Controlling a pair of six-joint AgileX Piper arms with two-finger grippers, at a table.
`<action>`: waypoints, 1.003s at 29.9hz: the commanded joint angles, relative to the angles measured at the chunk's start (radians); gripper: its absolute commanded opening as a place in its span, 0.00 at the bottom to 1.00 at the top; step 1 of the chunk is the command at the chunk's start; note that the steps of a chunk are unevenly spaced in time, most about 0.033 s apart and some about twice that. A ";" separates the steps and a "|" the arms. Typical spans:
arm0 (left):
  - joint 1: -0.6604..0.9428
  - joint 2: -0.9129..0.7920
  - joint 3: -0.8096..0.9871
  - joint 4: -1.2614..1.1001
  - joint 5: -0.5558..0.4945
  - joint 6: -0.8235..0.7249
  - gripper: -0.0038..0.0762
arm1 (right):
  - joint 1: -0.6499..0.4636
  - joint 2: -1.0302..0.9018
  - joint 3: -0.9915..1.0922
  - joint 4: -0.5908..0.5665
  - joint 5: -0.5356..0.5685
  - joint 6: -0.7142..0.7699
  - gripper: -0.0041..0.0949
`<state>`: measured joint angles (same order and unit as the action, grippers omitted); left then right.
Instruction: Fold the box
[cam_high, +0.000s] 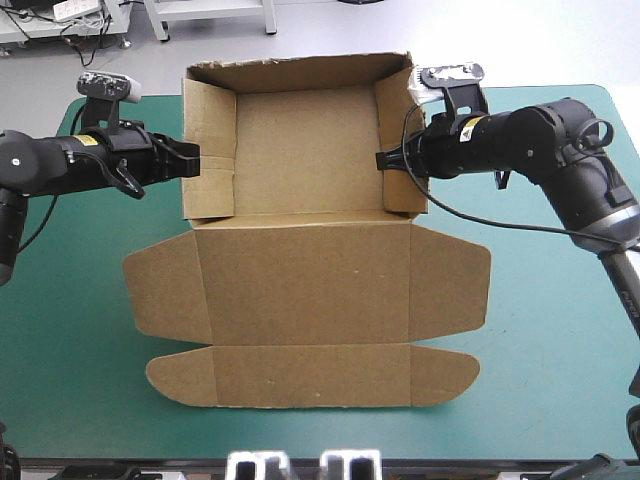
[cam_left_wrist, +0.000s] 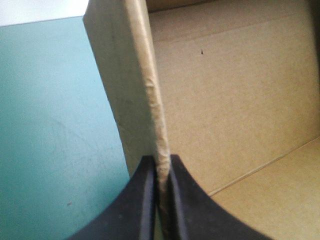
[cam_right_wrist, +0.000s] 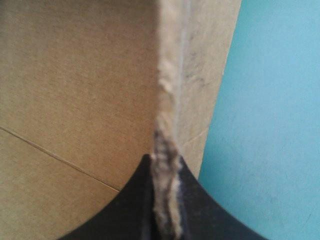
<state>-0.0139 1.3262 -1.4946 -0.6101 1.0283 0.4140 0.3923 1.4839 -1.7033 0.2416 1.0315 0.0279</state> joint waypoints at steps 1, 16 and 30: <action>-0.008 -0.032 -0.092 0.031 0.017 -0.079 0.03 | 0.009 -0.041 -0.030 -0.042 0.105 0.024 0.04; -0.254 0.151 -0.104 0.423 0.131 -0.326 0.03 | 0.009 0.162 -0.030 -0.029 0.151 0.060 0.04; -0.335 0.425 -0.106 0.492 0.048 -0.542 0.03 | 0.009 0.349 -0.030 -0.021 0.048 0.084 0.04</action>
<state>-0.3365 1.7523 -1.5637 -0.0677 1.1314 -0.1012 0.4006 1.8634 -1.7054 0.1592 1.1484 0.1255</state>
